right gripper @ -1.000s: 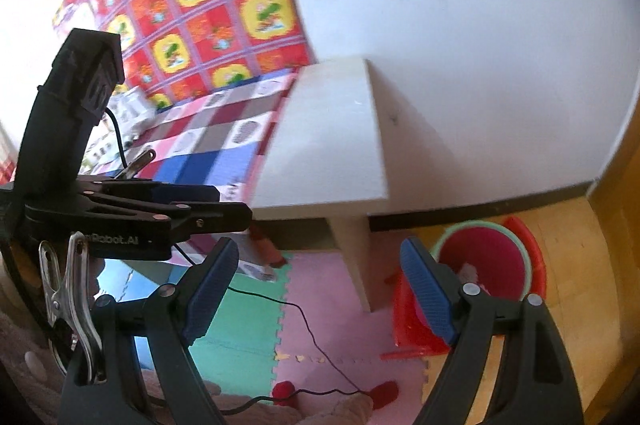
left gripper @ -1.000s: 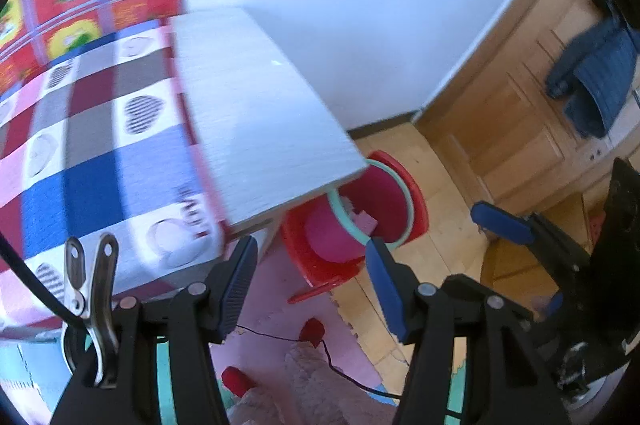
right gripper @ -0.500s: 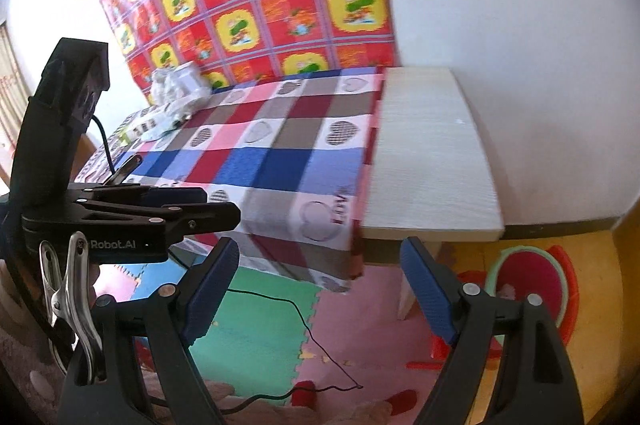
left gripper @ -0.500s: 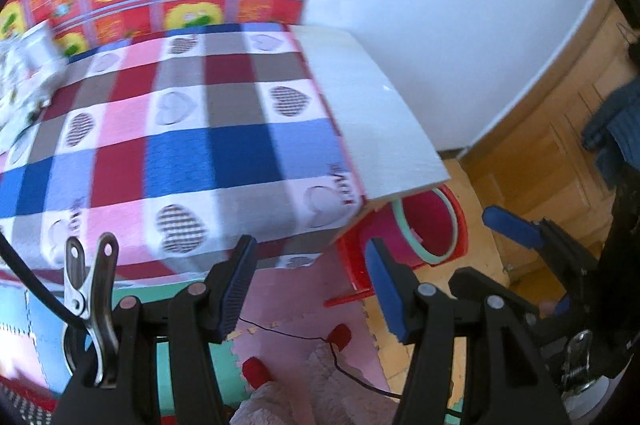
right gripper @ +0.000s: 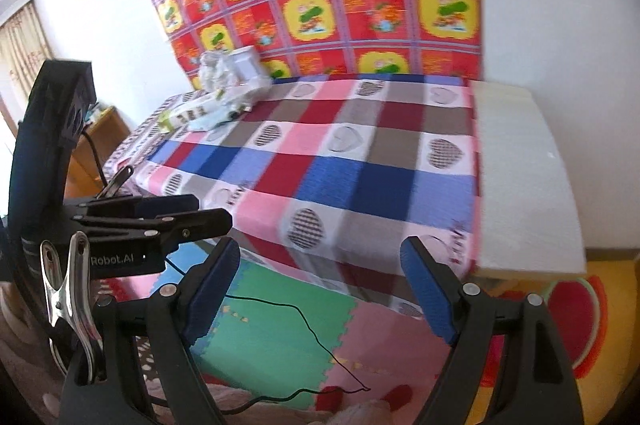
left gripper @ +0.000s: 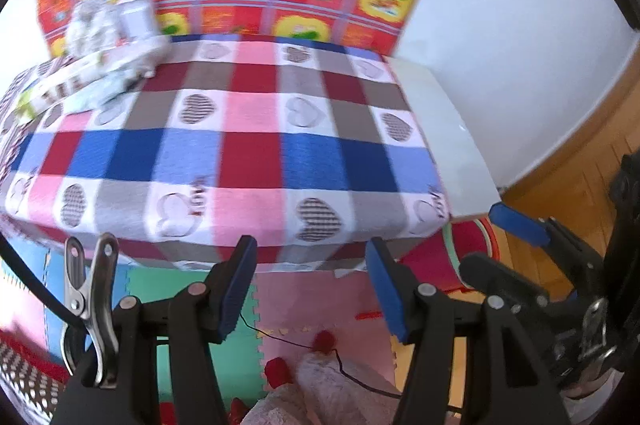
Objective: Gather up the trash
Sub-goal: 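Move both open tools away from the bucket back to the bed, then lower both tools toward the clear plastic bag on the bed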
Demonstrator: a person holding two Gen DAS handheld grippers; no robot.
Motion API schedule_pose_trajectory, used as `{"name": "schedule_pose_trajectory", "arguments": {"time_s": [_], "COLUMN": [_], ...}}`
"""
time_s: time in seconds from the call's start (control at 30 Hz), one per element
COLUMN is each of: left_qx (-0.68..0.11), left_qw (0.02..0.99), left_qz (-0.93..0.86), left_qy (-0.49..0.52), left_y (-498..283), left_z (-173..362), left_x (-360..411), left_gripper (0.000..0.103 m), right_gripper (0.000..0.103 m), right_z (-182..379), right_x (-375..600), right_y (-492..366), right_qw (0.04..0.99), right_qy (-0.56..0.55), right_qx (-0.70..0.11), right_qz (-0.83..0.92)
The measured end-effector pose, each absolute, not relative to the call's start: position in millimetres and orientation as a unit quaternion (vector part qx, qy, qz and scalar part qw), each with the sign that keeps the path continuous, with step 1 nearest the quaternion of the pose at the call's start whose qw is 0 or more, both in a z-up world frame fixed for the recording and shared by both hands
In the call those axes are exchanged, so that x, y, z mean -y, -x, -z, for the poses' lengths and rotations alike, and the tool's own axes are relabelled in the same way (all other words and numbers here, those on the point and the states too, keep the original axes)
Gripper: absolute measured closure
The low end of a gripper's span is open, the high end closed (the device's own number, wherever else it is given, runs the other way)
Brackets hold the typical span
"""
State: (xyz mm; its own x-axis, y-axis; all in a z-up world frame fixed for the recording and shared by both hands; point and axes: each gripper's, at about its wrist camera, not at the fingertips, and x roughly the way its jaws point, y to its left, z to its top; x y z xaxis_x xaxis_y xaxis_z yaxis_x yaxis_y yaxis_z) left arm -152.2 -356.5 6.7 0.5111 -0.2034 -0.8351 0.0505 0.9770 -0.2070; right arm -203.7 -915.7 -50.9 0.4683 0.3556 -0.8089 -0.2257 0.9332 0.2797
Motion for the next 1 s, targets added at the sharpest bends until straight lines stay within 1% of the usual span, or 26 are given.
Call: {"name": "schedule_pose_trajectory", "arguments": {"time_s": [0.27,0.47,0.8,1.0], "left_qx": [-0.485,-0.478,-0.473,-0.476], "left_qw": [0.867,0.868,0.867,0.863], "left_qz": [0.006,-0.027,-0.060,-0.073], "left_qy": [0.116,0.130,0.146,0.154], "left_y": [153.1,142.8,90.6,55.7], "left_z": [-12.6,-16.4,-17.5,-19.1], "left_x": [295.6,259.9,211.1,187.1], "left_gripper": [0.044,0.044,0.044,0.044], "right_gripper": [0.018,0.018,0.018,0.018], "right_z": [46.8,50.9,57.9,62.8], "right_x": [867.5,837.1,789.7,770.9], "right_y": [171.4,139.5,70.1,19.5], "right_qw": [0.844,0.835,0.821,0.815], "right_qy": [-0.053,-0.063,-0.053,-0.070], "right_qx": [-0.481,-0.480,-0.476,-0.473], "right_qz": [-0.232,-0.263,-0.311,-0.327]}}
